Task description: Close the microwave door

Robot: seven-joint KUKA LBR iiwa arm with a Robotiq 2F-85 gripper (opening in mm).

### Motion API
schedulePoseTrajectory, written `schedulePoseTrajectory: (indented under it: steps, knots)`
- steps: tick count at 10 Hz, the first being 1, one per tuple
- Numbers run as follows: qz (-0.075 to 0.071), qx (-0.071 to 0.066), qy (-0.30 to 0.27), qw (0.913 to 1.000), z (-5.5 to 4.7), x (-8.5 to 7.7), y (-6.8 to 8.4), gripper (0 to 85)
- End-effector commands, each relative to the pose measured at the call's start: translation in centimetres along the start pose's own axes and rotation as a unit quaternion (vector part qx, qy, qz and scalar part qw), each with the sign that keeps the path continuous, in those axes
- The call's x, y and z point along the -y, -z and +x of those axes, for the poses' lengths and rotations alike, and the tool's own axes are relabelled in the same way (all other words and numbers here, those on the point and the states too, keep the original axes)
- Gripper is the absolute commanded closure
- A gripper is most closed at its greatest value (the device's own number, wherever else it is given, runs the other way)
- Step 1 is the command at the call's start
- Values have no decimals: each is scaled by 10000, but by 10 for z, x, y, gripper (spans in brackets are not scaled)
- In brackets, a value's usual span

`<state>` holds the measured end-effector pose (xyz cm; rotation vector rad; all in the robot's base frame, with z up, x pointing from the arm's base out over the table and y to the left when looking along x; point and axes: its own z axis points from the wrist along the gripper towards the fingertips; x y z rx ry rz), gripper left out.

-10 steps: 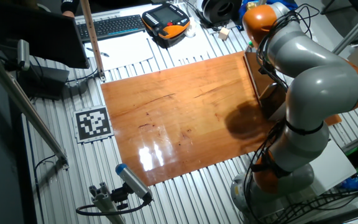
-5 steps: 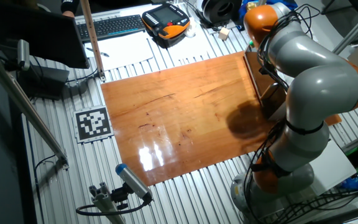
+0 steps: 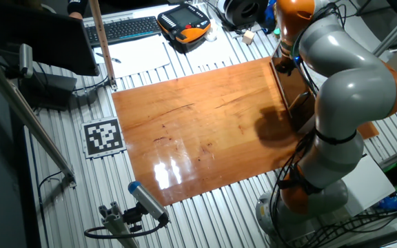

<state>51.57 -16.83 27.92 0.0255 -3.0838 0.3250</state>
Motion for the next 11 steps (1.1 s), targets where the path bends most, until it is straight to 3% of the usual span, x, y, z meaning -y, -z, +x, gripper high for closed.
schedulePoseTrajectory:
  steps: [1,4,7,11]
  knots:
    - [-269,-13,-37,9996,-1,-61,14,850]
    - [-428,-94,-349,9984,5,-105,23,850]
    - [-475,-46,-449,9979,22,-139,20,850]
    - [-549,-110,-457,9974,27,-150,28,850]
